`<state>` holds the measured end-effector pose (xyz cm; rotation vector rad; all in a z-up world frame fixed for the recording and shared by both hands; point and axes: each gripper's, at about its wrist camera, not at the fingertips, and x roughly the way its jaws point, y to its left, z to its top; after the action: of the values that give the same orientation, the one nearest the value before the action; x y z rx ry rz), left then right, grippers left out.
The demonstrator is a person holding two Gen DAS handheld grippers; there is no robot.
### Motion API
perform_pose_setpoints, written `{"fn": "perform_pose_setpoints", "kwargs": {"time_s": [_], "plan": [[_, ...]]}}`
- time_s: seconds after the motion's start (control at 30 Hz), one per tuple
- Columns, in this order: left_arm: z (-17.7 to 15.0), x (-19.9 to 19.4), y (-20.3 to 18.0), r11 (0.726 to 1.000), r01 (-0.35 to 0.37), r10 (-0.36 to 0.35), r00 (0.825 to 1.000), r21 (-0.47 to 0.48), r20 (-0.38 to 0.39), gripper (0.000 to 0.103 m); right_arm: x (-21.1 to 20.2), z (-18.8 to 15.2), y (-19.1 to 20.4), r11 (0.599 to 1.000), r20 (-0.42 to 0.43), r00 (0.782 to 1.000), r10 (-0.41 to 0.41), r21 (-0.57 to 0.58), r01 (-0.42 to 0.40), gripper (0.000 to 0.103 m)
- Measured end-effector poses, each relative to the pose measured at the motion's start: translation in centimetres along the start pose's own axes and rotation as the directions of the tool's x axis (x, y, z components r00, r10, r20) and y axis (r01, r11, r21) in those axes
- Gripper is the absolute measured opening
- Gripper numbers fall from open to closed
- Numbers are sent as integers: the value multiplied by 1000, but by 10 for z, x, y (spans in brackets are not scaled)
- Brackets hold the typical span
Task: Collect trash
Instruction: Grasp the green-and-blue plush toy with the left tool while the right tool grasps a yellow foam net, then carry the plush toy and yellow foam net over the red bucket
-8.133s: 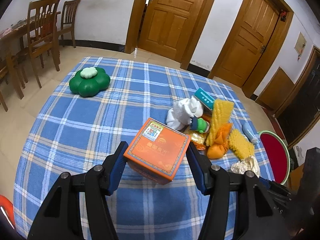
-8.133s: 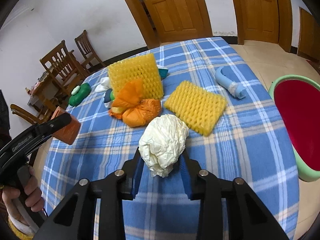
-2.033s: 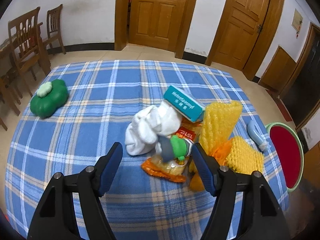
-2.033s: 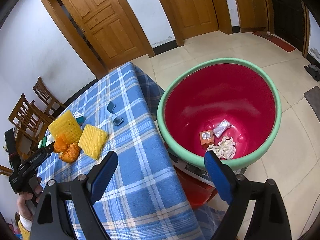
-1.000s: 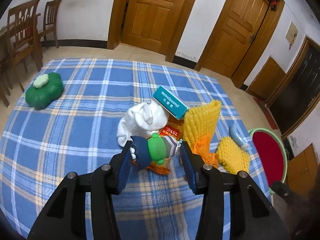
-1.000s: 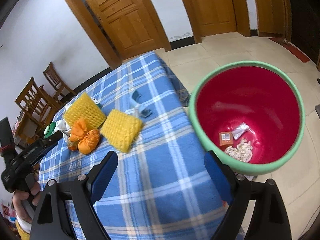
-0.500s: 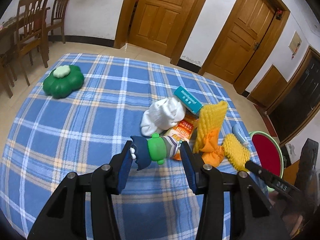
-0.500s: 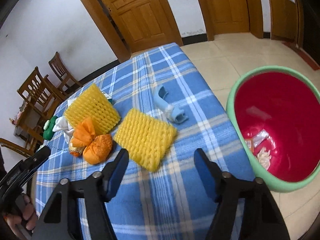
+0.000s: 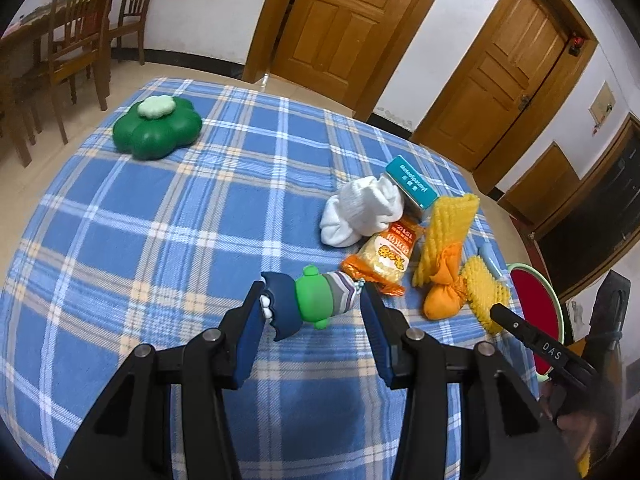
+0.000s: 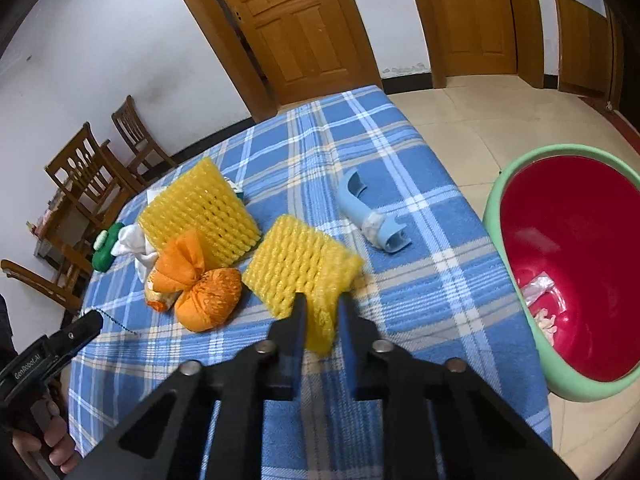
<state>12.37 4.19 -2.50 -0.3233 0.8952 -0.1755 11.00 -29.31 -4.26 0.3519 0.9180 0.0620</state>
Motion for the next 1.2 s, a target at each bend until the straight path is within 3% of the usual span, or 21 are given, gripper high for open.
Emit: {"fn": "perform_pose_setpoints", "kwargs": {"time_s": [1.2], "plan": [[-8, -61, -25, 999, 36, -40, 993, 41, 111, 48, -105, -19, 10, 997, 175, 982, 76, -27, -73, 10]]}}
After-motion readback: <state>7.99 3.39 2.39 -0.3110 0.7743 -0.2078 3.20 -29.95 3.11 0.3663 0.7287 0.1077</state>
